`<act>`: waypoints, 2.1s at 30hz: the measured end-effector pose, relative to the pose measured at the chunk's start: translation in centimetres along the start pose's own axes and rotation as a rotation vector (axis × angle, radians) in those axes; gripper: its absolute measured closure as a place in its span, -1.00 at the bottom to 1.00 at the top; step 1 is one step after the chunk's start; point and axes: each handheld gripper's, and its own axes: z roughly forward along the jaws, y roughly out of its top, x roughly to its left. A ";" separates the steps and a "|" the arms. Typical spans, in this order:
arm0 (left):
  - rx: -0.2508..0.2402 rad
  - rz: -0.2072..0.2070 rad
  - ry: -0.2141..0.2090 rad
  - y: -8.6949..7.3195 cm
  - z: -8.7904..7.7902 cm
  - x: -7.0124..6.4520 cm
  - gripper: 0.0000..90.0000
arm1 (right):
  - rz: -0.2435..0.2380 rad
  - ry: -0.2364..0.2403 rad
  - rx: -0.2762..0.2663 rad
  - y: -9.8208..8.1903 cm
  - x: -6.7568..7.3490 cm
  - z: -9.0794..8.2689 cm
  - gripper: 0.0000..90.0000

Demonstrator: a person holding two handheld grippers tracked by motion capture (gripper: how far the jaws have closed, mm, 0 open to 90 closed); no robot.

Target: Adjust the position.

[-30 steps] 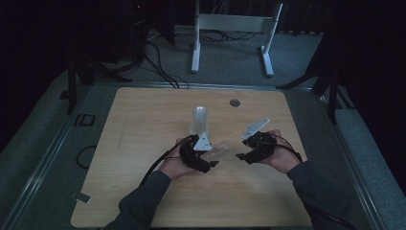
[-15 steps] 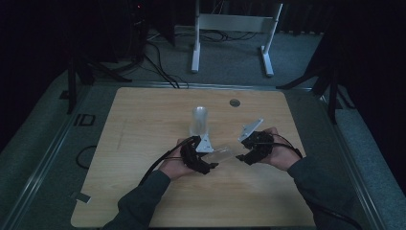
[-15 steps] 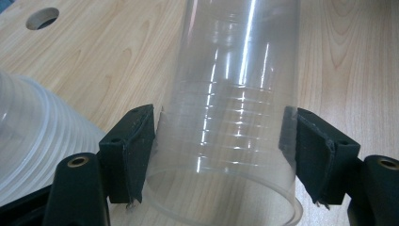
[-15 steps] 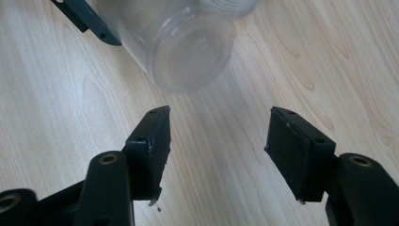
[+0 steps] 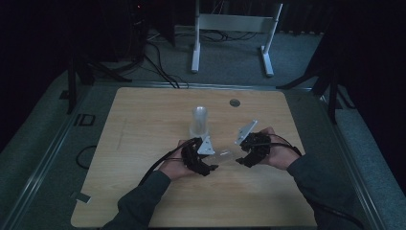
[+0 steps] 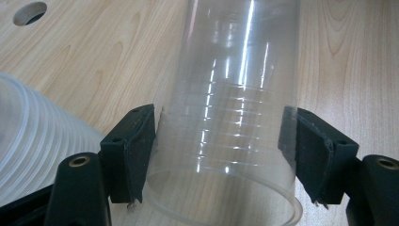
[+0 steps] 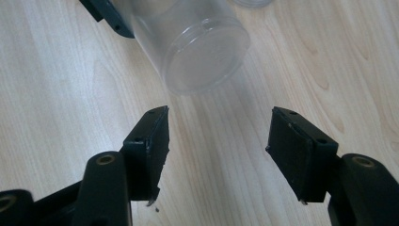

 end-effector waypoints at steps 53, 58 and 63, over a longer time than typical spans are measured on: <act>0.071 0.147 -0.034 1.1 0.2 -1.8 -0.37 | -0.144 0.078 0.107 2.0 2.1 2.3 -0.24; 0.058 0.148 -0.035 1.3 0.2 -2.0 -0.37 | -0.149 0.086 0.110 2.1 2.3 2.5 -0.24; 0.059 0.159 -0.033 1.4 0.1 -2.1 -0.37 | -0.146 0.098 0.110 2.1 2.4 2.7 -0.19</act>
